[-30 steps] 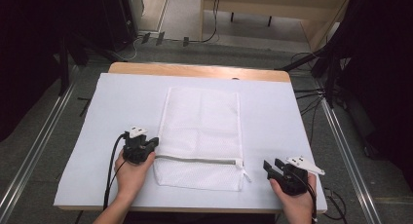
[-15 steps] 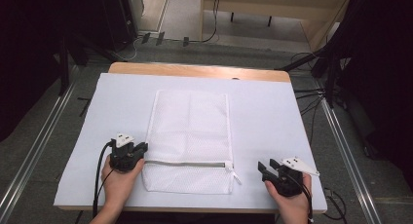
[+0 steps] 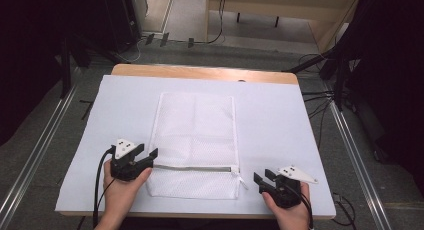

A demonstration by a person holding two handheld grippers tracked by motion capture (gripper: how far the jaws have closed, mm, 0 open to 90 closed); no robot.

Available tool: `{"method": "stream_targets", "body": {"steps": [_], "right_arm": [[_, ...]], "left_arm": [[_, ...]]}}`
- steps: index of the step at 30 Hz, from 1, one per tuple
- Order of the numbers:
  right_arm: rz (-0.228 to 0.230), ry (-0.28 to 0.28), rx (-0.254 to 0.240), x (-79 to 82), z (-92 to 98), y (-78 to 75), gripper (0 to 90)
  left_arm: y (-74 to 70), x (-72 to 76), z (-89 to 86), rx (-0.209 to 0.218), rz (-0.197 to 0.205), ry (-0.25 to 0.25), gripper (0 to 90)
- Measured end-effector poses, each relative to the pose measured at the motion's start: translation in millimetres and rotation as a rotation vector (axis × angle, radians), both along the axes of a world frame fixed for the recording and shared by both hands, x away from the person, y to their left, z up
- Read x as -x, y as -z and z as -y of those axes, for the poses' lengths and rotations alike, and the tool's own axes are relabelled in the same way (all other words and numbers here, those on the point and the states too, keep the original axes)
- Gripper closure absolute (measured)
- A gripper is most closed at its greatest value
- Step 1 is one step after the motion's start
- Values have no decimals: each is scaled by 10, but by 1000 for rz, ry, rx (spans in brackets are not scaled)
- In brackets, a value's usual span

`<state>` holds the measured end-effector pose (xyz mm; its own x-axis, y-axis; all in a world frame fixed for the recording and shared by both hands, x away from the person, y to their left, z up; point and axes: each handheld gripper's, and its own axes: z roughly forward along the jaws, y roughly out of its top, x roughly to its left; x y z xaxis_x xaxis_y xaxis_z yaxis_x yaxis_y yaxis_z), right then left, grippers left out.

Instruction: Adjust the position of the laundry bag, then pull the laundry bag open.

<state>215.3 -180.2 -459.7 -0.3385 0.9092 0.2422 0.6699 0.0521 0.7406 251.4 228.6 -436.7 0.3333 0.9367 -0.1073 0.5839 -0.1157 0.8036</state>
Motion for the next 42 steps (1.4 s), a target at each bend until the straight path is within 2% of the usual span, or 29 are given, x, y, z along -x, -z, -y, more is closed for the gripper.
{"method": "stream_targets", "body": {"steps": [4, 6, 8, 14, 30, 34, 36, 42], "right_arm": [[-24, -59, 19, 16, -220, 28, 547], [-28, -57, 18, 18, -246, 31, 547], [-50, -69, 11, 20, -314, 51, 547], [-67, -87, 27, 34, -417, 88, 547], [-97, -80, 51, 58, -532, 139, 555], [-93, -67, 80, 86, -550, 136, 570], [-91, -70, 79, 102, -567, 136, 579], [-62, -69, 146, 152, -670, 140, 606]], "left_arm": [[10, 49, 208, 3, -1, 72, 473], [17, 56, 296, 1, -2, 97, 473], [24, 58, 378, 12, 0, 118, 473], [22, 88, 481, 11, 2, 157, 476], [33, 117, 606, 9, -7, 205, 482], [41, 130, 636, 5, -11, 218, 481], [51, 136, 653, 0, -18, 227, 481], [56, 145, 694, -1, -18, 237, 482]]}}
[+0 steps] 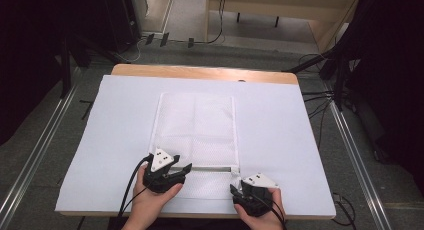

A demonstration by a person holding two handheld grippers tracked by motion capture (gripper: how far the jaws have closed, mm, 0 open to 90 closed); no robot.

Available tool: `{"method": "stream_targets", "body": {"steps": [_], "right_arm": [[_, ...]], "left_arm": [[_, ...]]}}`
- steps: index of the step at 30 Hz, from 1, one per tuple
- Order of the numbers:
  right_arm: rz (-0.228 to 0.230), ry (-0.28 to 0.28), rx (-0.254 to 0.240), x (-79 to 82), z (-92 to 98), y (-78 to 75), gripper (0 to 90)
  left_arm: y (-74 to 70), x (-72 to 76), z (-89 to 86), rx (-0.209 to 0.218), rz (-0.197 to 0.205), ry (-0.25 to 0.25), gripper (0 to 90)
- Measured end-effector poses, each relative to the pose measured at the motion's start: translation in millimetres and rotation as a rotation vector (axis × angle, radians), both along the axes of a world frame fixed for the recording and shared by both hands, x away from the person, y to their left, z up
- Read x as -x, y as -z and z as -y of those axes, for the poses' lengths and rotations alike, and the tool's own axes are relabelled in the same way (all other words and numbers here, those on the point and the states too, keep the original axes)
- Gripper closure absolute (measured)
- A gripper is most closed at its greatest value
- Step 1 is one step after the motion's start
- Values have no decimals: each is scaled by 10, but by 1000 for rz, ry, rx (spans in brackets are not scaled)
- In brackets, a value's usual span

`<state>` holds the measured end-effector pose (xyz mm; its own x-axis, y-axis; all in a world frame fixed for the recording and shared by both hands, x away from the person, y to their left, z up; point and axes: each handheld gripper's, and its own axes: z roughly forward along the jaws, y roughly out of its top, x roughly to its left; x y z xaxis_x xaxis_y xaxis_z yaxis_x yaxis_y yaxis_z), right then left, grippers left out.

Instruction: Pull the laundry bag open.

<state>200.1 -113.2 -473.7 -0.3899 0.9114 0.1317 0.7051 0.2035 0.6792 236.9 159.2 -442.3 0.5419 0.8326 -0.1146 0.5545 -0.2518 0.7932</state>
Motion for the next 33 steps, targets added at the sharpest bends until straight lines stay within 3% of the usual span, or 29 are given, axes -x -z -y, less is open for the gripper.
{"method": "stream_targets", "body": {"steps": [3, 4, 5, 6, 7, 9, 10, 13, 17, 19, 25, 31, 33], "right_arm": [[-2, 5, -4, 5, -30, 3, 644], [14, 35, 33, 18, -67, 6, 712], [14, 35, 33, 18, -67, 6, 712], [19, 67, 45, 22, -77, 10, 799], [24, 76, 51, 19, -70, 12, 831], [18, 82, 38, 14, -54, 12, 867], [0, 82, -18, -8, 0, 18, 900], [5, 75, -45, -11, 35, 18, 900], [53, 63, -53, 30, 37, -40, 900], [66, 51, -48, 42, 21, -56, 900], [86, 37, -59, 57, 16, -85, 900], [122, 11, -49, 86, -21, -136, 900], [128, 2, -43, 89, -35, -138, 900]], "left_arm": [[-1, 10, 35, 6, 0, 14, 484], [-1, 15, 69, 11, -4, 28, 486], [-1, 15, 69, 11, -4, 28, 488], [-1, 24, 117, 22, -9, 45, 493], [-1, 24, 117, 22, -9, 45, 498], [-5, 31, 173, 46, -18, 74, 504], [-6, 36, 247, 63, -33, 104, 527], [-12, 33, 338, 73, -45, 136, 544], [-16, 9, 489, 77, -71, 173, 587], [-3, -50, 604, 99, -107, 193, 614], [7, -144, 797, 119, -167, 199, 646], [-49, -207, 956, 125, -198, 192, 643], [-47, -231, 975, 148, -217, 182, 641]]}}
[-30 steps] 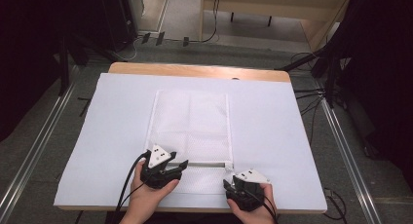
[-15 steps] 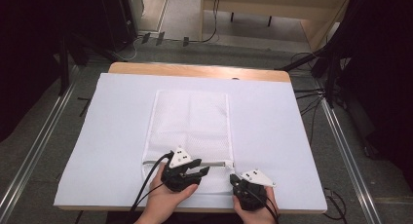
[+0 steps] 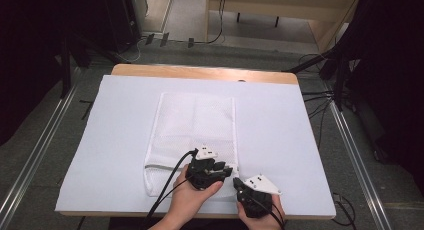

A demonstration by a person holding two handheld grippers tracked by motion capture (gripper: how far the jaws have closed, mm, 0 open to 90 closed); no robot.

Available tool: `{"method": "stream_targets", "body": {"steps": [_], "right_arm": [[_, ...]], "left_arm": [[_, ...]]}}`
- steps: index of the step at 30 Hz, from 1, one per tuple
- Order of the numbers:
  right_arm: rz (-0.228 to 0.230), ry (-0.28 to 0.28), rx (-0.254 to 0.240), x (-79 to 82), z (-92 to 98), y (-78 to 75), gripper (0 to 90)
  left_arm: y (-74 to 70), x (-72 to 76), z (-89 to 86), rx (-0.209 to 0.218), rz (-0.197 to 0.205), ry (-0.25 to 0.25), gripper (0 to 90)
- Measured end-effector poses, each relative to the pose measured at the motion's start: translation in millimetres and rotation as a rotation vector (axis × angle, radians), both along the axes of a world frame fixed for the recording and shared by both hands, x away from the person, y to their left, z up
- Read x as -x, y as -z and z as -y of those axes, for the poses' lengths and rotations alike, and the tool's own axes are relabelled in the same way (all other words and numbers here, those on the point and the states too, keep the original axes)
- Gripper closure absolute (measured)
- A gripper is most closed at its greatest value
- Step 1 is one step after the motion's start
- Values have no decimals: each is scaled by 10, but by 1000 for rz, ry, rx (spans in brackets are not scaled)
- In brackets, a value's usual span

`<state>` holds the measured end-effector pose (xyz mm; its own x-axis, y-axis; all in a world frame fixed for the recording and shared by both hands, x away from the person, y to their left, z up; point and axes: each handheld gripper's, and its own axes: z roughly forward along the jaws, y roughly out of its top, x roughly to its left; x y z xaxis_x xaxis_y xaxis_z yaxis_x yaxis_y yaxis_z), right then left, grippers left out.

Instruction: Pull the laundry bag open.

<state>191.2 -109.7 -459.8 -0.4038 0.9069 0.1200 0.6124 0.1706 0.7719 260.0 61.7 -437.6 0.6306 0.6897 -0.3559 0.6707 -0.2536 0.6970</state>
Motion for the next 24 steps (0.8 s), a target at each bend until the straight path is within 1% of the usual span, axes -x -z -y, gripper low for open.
{"method": "stream_targets", "body": {"steps": [2, 3, 5, 6, 7, 8, 9, 10, 12, 13, 15, 16, 17, 20, 24], "right_arm": [[-2, -7, 0, 5, -12, 1, 900], [4, -12, 11, 5, -18, 3, 900], [4, -15, 9, 7, -24, 3, 900], [3, -16, 12, 8, -27, 2, 900], [2, -17, 11, 11, -31, 0, 900], [6, -19, 15, 15, -31, -6, 900], [10, -20, 15, 15, -31, -7, 900], [10, -20, 15, 15, -31, -7, 900], [12, -23, 16, 17, -32, -8, 900], [11, -26, 19, 18, -38, -4, 900], [12, -26, 20, 18, -40, -4, 900], [11, -26, 20, 21, -41, -6, 900], [19, -26, 24, 24, -39, -9, 900], [18, -26, 23, 27, -36, -13, 900], [20, -28, 24, 22, -41, -10, 900]], "left_arm": [[17, -27, 28, 0, -27, -7, 632], [26, -33, 44, 0, -38, -14, 602], [41, -53, 69, -5, -61, -28, 590], [45, -62, 85, -20, -63, -44, 589], [49, -71, 87, -30, -61, -47, 600], [53, -82, 86, -38, -68, -53, 632], [53, -82, 86, -38, -68, -53, 654], [55, -86, 84, -44, -69, -48, 654], [56, -87, 79, -53, -74, -38, 712], [54, -92, 66, -56, -77, -34, 785], [53, -99, 51, -52, -83, -33, 832], [53, -109, 32, -54, -86, -30, 832], [61, -124, -1, -39, -101, -29, 856], [73, -133, -24, -37, -112, -20, 862], [91, -145, -28, -34, -120, -22, 864]]}}
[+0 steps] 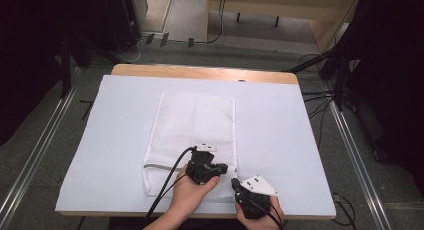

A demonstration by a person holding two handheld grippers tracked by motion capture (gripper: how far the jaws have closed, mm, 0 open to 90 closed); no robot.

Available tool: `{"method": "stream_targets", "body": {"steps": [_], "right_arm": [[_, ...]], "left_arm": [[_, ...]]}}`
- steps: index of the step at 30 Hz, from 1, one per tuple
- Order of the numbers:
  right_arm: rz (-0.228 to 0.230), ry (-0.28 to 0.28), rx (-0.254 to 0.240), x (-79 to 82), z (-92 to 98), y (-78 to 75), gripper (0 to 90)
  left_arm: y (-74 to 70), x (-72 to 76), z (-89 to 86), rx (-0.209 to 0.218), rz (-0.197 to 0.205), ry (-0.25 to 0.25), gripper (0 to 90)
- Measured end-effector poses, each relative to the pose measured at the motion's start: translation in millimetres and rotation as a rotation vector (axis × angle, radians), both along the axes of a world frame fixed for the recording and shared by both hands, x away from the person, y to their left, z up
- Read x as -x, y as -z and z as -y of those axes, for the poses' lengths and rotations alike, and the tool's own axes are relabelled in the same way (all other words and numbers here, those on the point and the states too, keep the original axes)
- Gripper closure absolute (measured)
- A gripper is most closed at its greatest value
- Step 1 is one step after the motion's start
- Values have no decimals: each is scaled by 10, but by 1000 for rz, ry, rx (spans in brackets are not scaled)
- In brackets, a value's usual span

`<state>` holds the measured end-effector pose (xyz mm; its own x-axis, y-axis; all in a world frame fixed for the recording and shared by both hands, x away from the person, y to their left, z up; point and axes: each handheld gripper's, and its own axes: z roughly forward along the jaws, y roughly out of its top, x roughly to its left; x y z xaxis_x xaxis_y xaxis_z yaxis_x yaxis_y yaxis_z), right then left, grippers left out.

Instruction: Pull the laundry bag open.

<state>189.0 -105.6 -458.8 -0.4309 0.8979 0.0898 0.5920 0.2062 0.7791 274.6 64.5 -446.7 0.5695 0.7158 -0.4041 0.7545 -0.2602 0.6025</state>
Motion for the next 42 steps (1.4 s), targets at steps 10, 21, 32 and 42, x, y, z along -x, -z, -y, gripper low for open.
{"method": "stream_targets", "body": {"steps": [10, 21, 32, 42], "right_arm": [[-1, -7, 4, 5, -6, 2, 900], [-14, -6, -3, -8, 7, 15, 900], [-8, 13, -75, -41, 79, -29, 807], [-116, -59, -210, -358, 61, -8, 541]], "left_arm": [[122, -38, 49, -54, -35, 27, 831], [89, -60, -40, -5, -22, 41, 882], [-66, -6, -189, 80, 31, 45, 883], [-73, -9, -312, 131, 32, 49, 882]]}}
